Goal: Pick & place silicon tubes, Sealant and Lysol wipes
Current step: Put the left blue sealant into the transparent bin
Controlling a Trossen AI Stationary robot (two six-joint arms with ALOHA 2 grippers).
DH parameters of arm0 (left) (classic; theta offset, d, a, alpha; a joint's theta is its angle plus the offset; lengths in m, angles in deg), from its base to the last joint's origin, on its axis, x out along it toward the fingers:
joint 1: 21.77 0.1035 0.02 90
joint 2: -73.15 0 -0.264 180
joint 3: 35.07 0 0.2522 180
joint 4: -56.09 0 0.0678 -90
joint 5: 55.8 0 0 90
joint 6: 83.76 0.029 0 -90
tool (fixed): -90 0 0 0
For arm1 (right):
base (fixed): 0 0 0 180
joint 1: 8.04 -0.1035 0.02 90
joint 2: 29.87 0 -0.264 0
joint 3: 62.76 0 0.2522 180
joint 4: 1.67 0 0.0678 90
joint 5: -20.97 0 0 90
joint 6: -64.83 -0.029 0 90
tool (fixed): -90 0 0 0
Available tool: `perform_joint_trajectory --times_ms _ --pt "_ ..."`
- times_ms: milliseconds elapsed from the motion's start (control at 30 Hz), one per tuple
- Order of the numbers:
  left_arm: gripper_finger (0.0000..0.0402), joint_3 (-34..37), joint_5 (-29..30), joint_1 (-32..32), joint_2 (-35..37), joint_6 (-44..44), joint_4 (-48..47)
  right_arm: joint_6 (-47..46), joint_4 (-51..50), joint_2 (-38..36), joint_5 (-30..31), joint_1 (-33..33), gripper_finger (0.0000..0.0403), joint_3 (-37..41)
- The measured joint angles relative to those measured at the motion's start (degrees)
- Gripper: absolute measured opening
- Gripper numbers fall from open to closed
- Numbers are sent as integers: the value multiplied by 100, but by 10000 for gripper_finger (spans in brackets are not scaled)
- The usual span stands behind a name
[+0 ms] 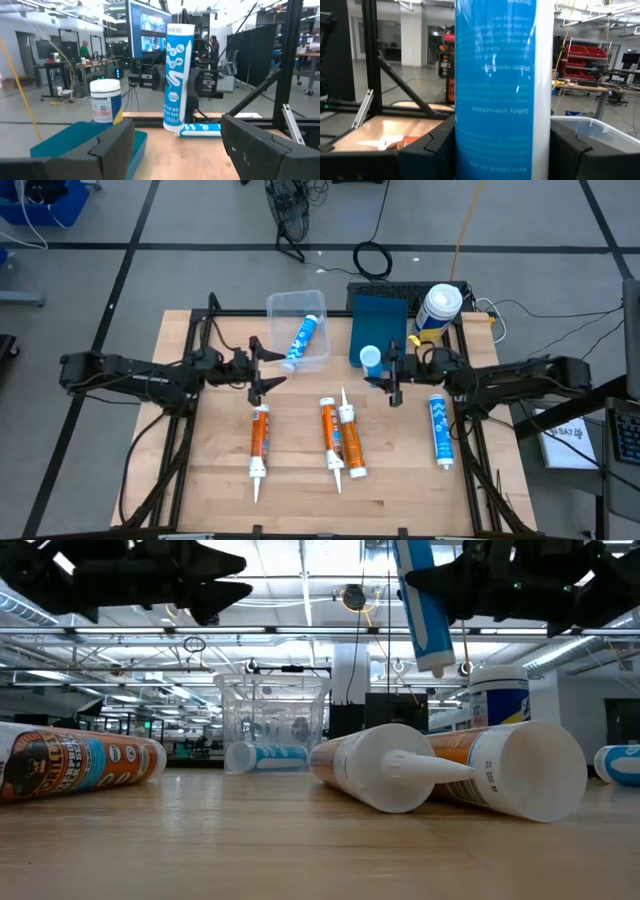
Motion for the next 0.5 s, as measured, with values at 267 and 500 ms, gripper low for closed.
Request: perform_joint_trajectory --times_ms 267,500 --pt "294 -896 -5 4 -1004 212 -29 -148 726 538 -4 0 206 -42" --pt "294 -1593 -218 4 -1703 304 -86 -215 708 791 -335 -4 206 -369"
